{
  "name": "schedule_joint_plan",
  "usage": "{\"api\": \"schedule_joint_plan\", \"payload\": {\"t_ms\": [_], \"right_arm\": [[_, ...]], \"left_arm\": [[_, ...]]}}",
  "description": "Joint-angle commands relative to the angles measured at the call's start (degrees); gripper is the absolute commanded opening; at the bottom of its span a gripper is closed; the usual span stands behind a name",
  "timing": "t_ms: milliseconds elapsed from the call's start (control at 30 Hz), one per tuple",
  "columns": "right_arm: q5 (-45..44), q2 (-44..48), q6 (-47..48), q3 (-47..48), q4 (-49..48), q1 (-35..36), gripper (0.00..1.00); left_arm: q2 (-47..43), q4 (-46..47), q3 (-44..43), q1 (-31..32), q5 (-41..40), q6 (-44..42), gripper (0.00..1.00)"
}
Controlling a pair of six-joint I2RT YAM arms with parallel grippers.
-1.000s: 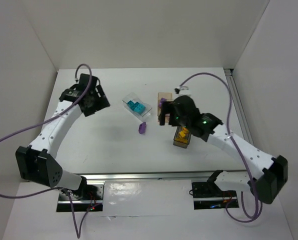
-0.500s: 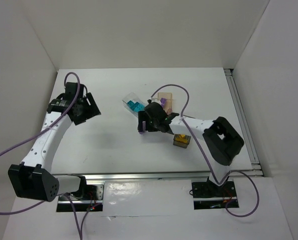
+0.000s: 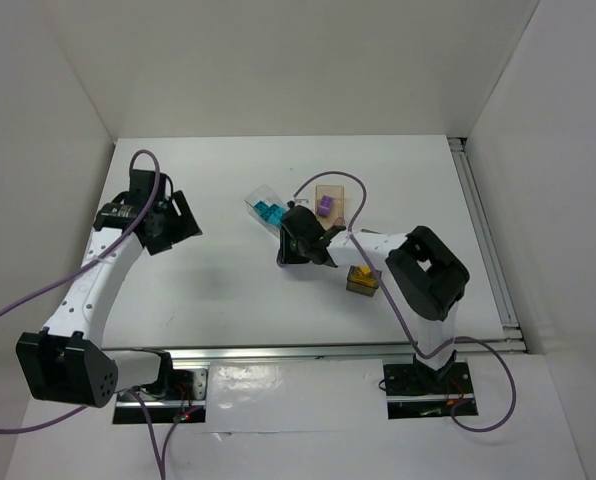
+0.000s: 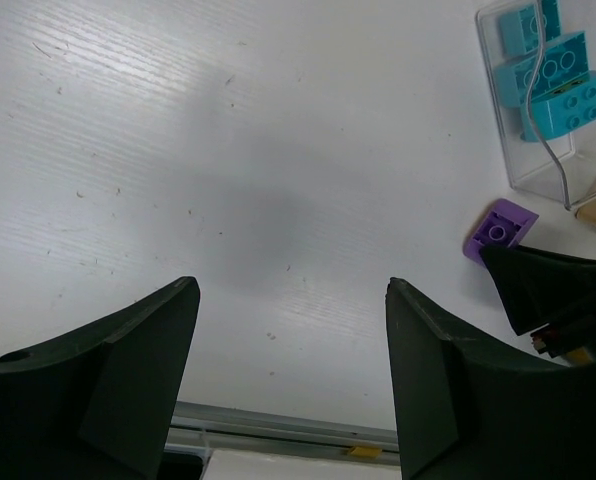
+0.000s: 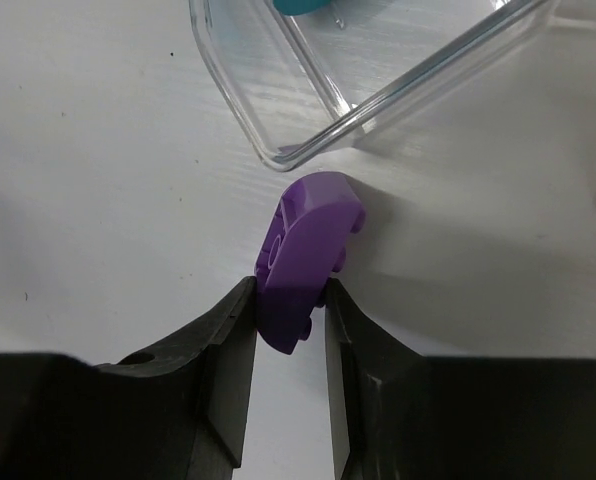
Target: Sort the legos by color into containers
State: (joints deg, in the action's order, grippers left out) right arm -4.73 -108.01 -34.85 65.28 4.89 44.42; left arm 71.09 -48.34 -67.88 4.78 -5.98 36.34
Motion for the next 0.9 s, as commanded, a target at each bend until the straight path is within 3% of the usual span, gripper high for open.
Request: {"api": "schedule_joint_plan", "payload": {"t_ms": [0, 200, 333, 500, 633, 667, 700, 767, 867], "right_arm": [[-3.7, 4.2, 1.1, 1.5, 0.0, 1.5, 0.18], [-13.0, 18.2, 2.5, -2.8, 7.2, 3.8, 0.16], [-16.6, 25.4, 4.4, -5.0, 8.0, -0.1, 0.19], [-14.5, 21.5, 9.4, -2.0, 6.8, -9.1, 0.21], [-11.7, 15.2, 10.9, 1.3, 4.1, -12.3, 0.21], [-11.1, 13.0, 10.9, 2.7, 4.1, -13.1, 0.24], [-11.1, 12.3, 10.9, 3.2, 4.1, -13.1, 0.35], [-11.1, 11.8, 10.9, 4.1, 3.6, -13.8, 0.79], [-13.8, 13.4, 12.7, 5.5, 4.1, -13.8, 0.98]], "left_arm": [[-1.5, 1.1, 1.0, -0.4, 1.0, -0.9, 0.82], [-1.0, 2.8, 1.5, -0.4, 4.0, -0.9, 0.82], [-1.0, 3.3, 2.0, -0.9, 5.9, -0.9, 0.82], [-0.4, 4.8, 2.6, -1.4, 7.9, -0.3, 0.81], [-0.4, 5.4, 3.2, -1.4, 8.5, -0.3, 0.81], [-0.4, 5.4, 3.2, -1.4, 8.5, -0.3, 0.81], [-0.4, 5.4, 3.2, -1.4, 8.5, -0.3, 0.81], [-0.4, 5.4, 3.2, -0.8, 8.5, -0.3, 0.81], [-0.4, 5.4, 3.2, -0.8, 8.5, -0.3, 0.81]]}}
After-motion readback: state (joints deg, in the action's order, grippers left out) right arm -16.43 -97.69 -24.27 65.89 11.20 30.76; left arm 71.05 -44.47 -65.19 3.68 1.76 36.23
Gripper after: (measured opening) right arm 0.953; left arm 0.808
